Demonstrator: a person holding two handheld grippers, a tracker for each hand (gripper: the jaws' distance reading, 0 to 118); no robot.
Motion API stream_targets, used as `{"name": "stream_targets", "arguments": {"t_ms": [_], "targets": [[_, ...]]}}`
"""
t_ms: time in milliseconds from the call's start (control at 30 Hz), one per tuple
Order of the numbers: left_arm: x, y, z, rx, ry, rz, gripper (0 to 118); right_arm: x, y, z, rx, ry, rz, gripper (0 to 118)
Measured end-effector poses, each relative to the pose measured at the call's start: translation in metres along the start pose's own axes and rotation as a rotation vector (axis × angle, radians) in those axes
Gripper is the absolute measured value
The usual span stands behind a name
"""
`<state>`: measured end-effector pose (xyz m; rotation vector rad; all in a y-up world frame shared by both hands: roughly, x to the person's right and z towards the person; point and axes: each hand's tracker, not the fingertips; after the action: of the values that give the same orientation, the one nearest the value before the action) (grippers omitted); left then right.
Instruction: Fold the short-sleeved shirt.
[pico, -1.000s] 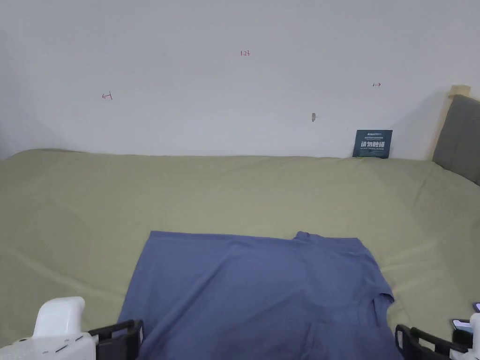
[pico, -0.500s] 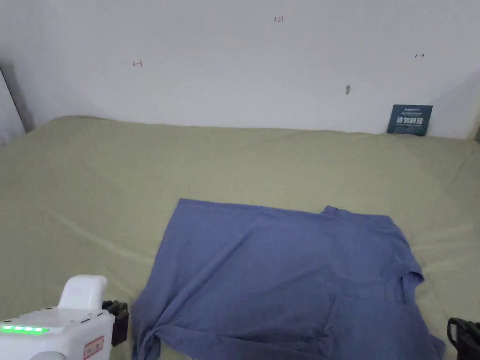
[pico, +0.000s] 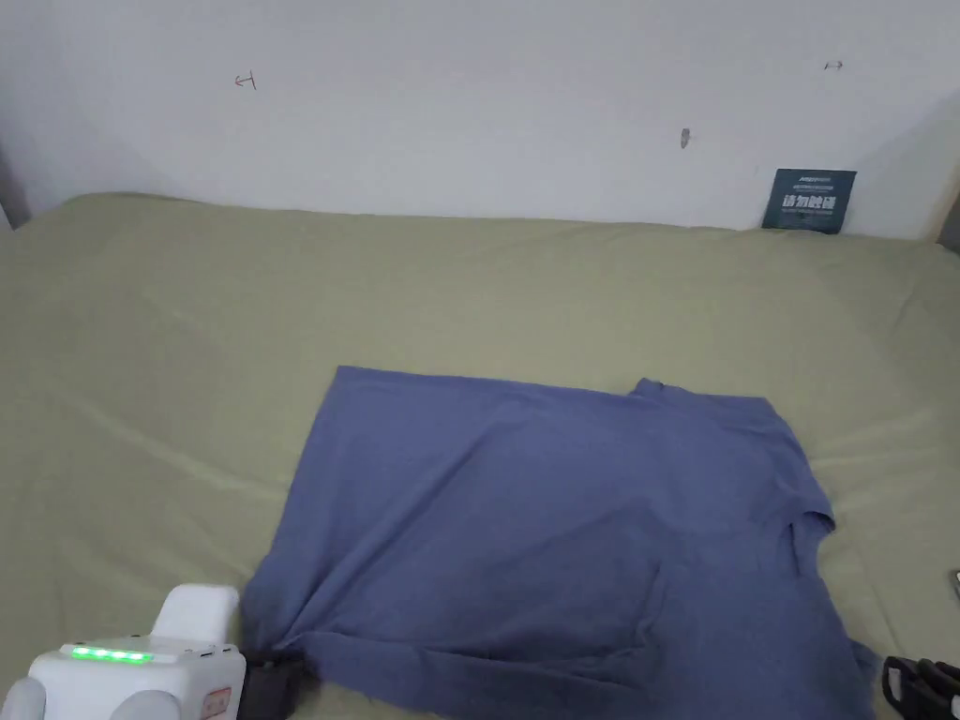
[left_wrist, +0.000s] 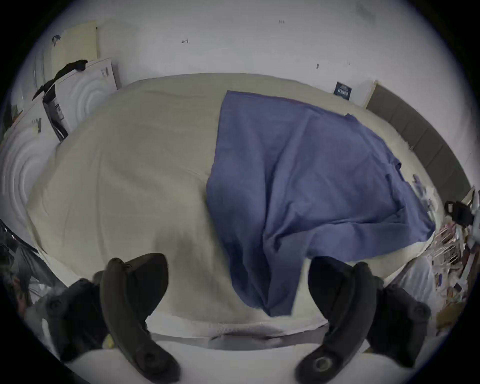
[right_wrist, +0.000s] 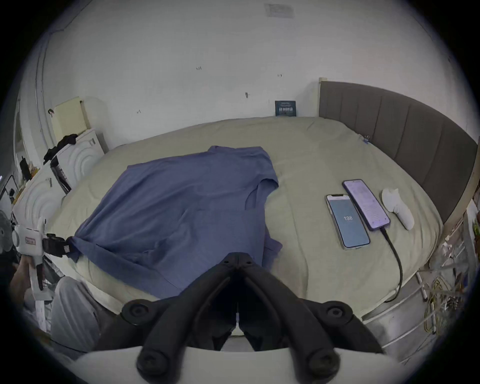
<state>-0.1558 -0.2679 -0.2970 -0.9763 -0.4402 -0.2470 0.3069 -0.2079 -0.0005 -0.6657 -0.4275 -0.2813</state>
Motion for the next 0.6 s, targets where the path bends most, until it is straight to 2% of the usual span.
{"name": "stream_targets", "arguments": {"t_ms": [33,67,100,267,300,333,400,433,467,500,600], "targets": [[-0.002,0.001,-0.002,-0.002,0.015,0.008,17,0.003,-0.002,-0.001,-0.010,-0.003,-0.005,2],[-0.004,0.002,-0.003,-0.008,-0.008,0.018,1,0.005,-0.003,-0.002,-0.017,-0.008,-0.008,2],[-0.005,0.000,-0.003,-0.011,-0.053,0.035,1,0.007,-0.004,-0.001,-0.021,-0.007,-0.011,2],[-0.001,0.000,0.009,0.008,-0.045,0.037,1,0.014,-0.006,0.002,-0.039,-0.007,-0.006,5],[0.001,0.000,0.010,0.012,-0.045,0.036,1,0.017,-0.007,0.002,-0.047,-0.015,-0.009,16],[0.001,0.000,0.011,0.015,-0.048,0.037,1,0.019,-0.007,0.001,-0.059,-0.007,-0.014,41],[0.003,-0.001,0.013,-0.008,-0.087,0.063,1,0.023,-0.009,-0.007,-0.139,0.046,-0.040,102],[0.003,-0.001,0.014,-0.006,-0.088,0.062,1,0.022,-0.010,-0.010,-0.154,0.056,-0.043,109],[0.003,-0.001,0.015,-0.002,-0.087,0.063,1,0.022,-0.011,-0.016,-0.183,0.071,-0.025,109],[-0.001,0.004,0.017,0.056,-0.011,0.011,1,0.021,-0.014,-0.022,-0.220,0.072,-0.003,109],[0.000,0.003,0.018,0.047,-0.020,0.023,1,0.022,-0.023,-0.040,-0.239,0.057,0.014,108]]}}
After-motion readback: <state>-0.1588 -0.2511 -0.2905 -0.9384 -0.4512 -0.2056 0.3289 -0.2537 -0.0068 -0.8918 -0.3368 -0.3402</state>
